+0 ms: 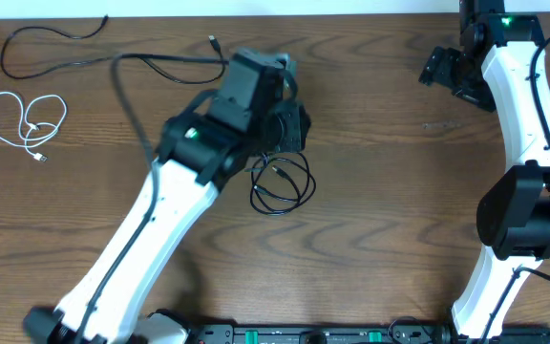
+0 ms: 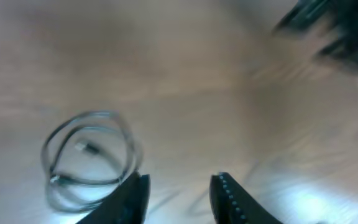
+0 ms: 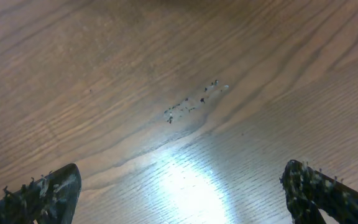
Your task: Untangle cables
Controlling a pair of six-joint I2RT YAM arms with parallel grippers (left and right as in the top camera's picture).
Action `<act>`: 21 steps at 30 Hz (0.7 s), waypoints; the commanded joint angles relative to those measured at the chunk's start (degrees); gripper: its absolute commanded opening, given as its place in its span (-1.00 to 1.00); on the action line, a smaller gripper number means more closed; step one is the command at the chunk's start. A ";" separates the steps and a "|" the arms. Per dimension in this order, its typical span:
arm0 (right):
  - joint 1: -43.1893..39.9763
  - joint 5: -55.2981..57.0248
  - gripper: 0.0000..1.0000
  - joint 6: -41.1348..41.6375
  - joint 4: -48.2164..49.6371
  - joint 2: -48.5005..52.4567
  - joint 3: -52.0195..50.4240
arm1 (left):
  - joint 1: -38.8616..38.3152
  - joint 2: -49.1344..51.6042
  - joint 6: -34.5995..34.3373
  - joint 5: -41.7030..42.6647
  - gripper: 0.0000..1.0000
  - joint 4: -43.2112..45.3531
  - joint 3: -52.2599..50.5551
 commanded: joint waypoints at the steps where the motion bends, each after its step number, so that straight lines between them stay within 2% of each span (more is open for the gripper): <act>1: -0.04 0.74 0.99 -0.42 -0.11 0.42 0.22 | 0.04 5.57 3.89 0.68 -0.10 -4.46 0.37; 6: -0.04 0.74 0.99 -0.39 -0.11 0.42 0.22 | -1.07 14.49 8.33 0.66 -0.04 -10.62 0.37; 11: -0.04 0.74 0.98 -0.39 -0.11 0.42 0.22 | -3.06 21.40 10.60 0.61 0.33 -11.06 0.37; 21: -0.04 0.74 0.99 -0.39 -0.09 0.42 0.22 | -5.22 30.67 10.47 -0.02 0.33 -1.14 0.37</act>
